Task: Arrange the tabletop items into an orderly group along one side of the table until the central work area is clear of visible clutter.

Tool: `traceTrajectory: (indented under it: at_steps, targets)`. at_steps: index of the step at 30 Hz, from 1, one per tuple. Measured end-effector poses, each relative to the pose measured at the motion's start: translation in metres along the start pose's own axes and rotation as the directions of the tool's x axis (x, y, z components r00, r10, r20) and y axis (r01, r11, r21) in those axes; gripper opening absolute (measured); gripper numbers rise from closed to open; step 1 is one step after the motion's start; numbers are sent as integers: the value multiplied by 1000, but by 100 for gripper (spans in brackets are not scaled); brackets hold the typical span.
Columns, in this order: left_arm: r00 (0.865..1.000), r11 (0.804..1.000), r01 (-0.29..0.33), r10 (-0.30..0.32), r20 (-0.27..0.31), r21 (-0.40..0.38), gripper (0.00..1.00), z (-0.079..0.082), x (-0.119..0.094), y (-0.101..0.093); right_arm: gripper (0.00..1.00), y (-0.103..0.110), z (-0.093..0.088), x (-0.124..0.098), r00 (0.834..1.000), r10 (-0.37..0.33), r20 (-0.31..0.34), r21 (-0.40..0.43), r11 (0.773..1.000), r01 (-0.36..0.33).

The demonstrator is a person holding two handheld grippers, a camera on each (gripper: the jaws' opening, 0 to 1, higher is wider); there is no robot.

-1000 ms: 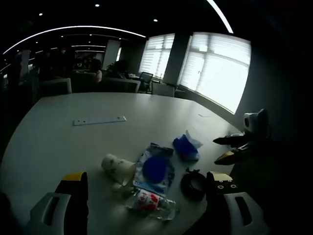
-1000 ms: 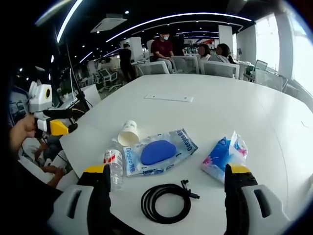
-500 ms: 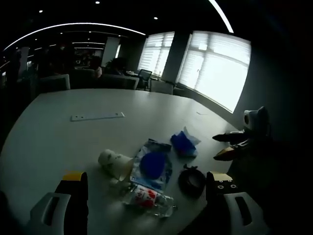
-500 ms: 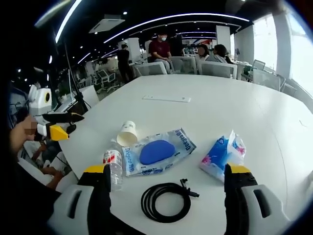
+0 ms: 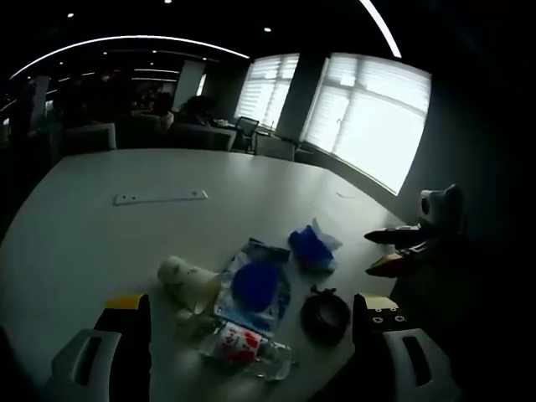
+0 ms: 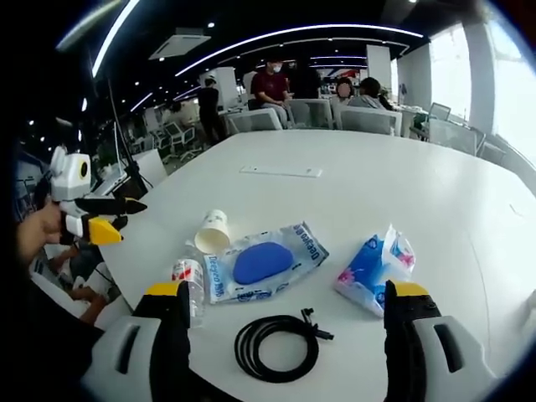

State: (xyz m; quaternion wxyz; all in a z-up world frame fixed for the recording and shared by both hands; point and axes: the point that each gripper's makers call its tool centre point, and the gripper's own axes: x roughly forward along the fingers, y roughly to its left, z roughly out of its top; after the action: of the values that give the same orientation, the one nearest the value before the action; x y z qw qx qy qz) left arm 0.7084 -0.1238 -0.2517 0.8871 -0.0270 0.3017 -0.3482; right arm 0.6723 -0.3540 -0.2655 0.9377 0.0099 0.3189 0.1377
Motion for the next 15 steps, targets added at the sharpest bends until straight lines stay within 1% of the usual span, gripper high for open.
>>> traceTrajectory:
  at_steps: [2, 4, 5, 6, 8, 9, 10, 11, 12, 14, 15]
  targets:
    - [1000, 1000, -15, 15, 3, -11, 100, 0, 0, 2, 94, 0, 0, 0, 1000, 1, -1, -3, 1000, -1]
    - [998, 998, -55, 55, 5, -36, 100, -2, 0, 11, 93, 1, 0, 0, 1000, 3, -2, -4, 1000, -3]
    - [998, 997, -64, 64, 10, -49, 100, -2, 0, 13, 93, 1, 1, 0, 1000, 4, -1, -5, 1000, -4]
    - [997, 995, -74, 75, 16, -69, 99, -1, 1, 17, 93, 1, 0, 0, 1000, 5, -1, -4, 1000, -5]
    - [994, 986, -100, 105, 31, -133, 98, -1, 3, 25, 93, 1, -1, 0, 1000, 7, -4, -2, 1000, -7]
    - [992, 983, -113, 119, 33, -145, 97, -1, 3, 28, 93, 1, -1, 0, 1000, 8, -4, -2, 1000, -9]
    - [992, 982, -120, 126, 29, -146, 95, -2, 4, 30, 93, 1, -1, 0, 1000, 9, -4, -2, 1000, -9]
    - [986, 980, -165, 166, 4, -108, 95, -6, 4, 37, 93, 0, -1, 0, 1000, 11, -4, -3, 1000, -11]
    - [984, 980, -178, 179, 3, -93, 95, -6, 5, 38, 93, -1, -2, 0, 1000, 11, -4, -2, 1000, -11]
    - [983, 978, -180, 182, 5, -104, 94, -5, 7, 37, 92, -2, -2, 0, 1000, 11, -5, -3, 1000, -12]
    - [983, 975, -183, 184, 2, -124, 93, -7, 9, 37, 92, -3, -2, 0, 1000, 12, -6, -3, 1000, -12]
